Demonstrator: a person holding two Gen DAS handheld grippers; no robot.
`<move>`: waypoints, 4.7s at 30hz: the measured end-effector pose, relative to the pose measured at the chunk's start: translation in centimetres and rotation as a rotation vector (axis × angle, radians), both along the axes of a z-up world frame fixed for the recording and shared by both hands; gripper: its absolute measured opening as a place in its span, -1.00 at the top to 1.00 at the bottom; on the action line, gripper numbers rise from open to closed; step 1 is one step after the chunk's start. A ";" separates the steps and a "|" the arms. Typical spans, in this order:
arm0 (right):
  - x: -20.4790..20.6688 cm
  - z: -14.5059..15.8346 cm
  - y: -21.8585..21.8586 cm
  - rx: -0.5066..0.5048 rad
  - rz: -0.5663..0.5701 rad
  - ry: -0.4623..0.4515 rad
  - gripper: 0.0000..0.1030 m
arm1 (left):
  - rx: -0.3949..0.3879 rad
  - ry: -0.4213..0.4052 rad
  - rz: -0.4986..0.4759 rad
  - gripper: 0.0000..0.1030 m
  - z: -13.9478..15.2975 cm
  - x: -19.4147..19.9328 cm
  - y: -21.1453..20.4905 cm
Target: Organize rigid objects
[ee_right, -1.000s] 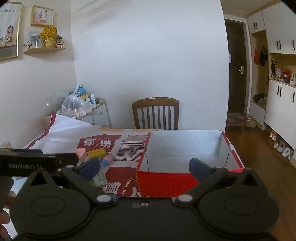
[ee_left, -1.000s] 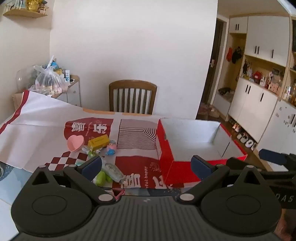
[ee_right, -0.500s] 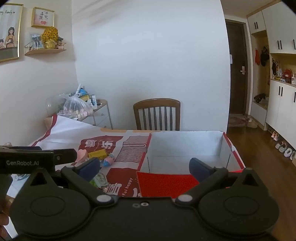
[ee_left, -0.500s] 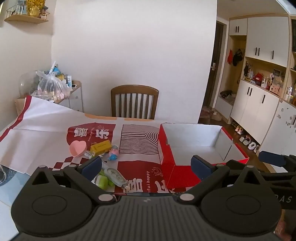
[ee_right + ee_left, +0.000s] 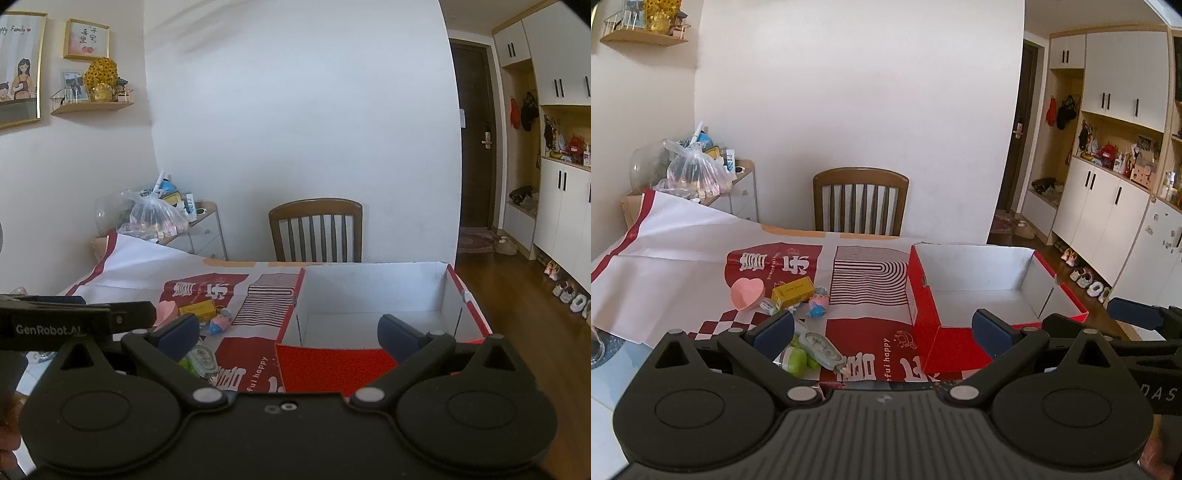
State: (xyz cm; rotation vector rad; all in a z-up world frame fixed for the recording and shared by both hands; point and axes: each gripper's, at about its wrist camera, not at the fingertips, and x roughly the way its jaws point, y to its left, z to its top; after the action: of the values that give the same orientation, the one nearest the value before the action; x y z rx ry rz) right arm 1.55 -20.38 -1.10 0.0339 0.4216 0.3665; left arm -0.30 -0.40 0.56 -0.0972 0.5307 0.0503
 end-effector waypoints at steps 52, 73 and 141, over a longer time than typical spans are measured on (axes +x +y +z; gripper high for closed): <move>4.2 -4.6 12.0 -0.113 0.231 0.183 -0.99 | -0.073 0.134 0.043 -1.00 -8.3 6.5 15.5; 7.3 -13.2 19.1 -0.357 0.231 0.281 -0.62 | -0.034 0.311 0.007 -0.98 -16.6 9.5 16.0; 14.3 -1.2 -1.2 -0.165 0.011 0.158 0.45 | -0.065 0.128 -0.217 -0.34 -3.4 15.5 -0.9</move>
State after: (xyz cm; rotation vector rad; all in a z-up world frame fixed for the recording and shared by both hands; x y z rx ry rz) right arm 15.81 -21.62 -2.31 -0.1009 0.6069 0.3404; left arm 15.17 -1.31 -2.84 -0.0997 0.6684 -0.1731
